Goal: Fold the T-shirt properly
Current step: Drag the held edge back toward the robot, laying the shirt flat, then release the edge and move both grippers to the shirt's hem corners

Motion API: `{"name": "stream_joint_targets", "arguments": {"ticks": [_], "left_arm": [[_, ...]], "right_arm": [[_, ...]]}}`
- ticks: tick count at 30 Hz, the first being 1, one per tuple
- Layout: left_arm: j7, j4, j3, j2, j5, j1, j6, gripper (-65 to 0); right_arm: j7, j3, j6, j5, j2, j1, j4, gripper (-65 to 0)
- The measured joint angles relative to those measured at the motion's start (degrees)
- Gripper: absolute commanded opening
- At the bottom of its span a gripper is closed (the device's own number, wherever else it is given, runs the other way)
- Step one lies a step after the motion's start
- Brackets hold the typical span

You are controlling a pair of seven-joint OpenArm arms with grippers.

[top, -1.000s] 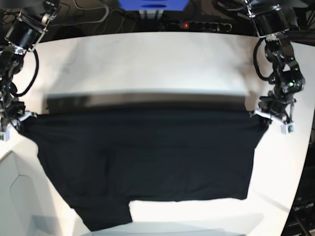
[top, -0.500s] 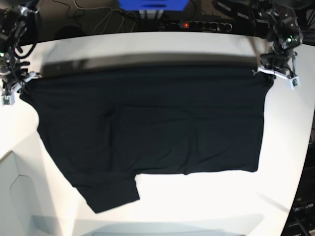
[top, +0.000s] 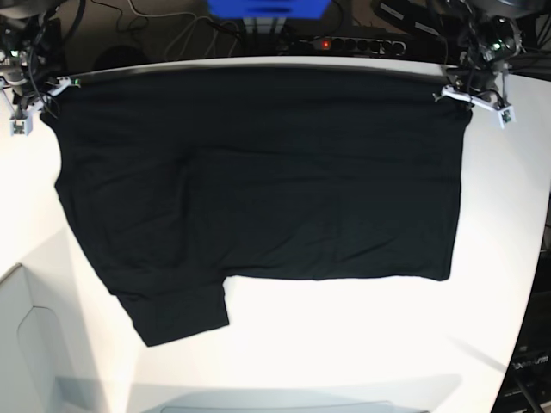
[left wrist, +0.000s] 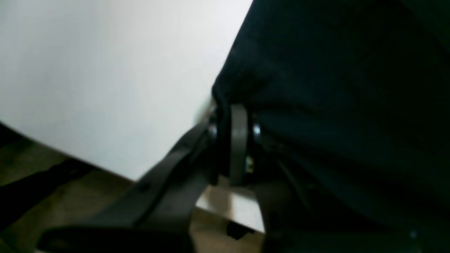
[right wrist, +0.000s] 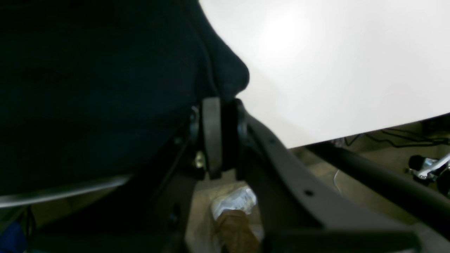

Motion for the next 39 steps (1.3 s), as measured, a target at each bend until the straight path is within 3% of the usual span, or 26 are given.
{"name": "stream_joint_targets", "arguments": {"ticks": [5,9,12,14,17,21,25,29,34,39], "left_arm": [[0.0,0.2,0.1,-0.3,-0.1,2.4,0.0,-62.7],[0.0,0.2,0.0,-0.4,0.0,3.3,0.0,-46.4],[0.0,0.2,0.0,-0.4,0.3,3.5,0.0,-35.2],[-0.1,0.2,0.0,-0.4,0.4,3.5,0.1,-31.8],[-0.3,0.5,0.0,-0.5,0.4,3.5,0.1,-31.5],[0.0,4.5,-1.8,0.0,-0.2,3.6,0.2,-31.4],[-0.5,9.1,-6.7,0.9,0.5,3.8,0.5,-31.3],[0.5,9.4,-8.8,1.3,0.7,-0.7,0.6,-31.3],[0.0,9.4,-9.8,1.0,0.8,-11.3,0.4,-31.2],[0.2,6.6,-6.1,-1.6,2.9,-20.5,0.8,-31.2]], "right_arm": [[-0.1,0.0,0.0,0.0,-0.2,-0.6,0.0,-65.0],[0.3,0.0,0.0,0.0,-0.2,-1.6,0.0,-63.6],[0.2,0.0,0.0,-0.2,-0.1,-1.8,0.0,-51.5],[0.2,0.0,0.0,-0.2,-0.1,-1.7,0.0,-41.9],[-0.2,0.1,0.0,-0.6,0.0,-2.1,1.5,-31.0],[-0.2,0.3,0.0,-0.5,-0.1,-2.2,6.1,-24.3],[-0.1,3.7,0.0,-0.7,-1.2,-0.9,8.0,-23.7],[-0.5,2.9,0.0,-0.5,-2.0,5.3,7.8,-23.5],[-0.4,-4.3,-0.2,0.1,-1.6,16.2,6.3,-23.5],[0.2,-10.4,-0.7,-0.3,1.2,32.3,-8.4,-23.5]]}}
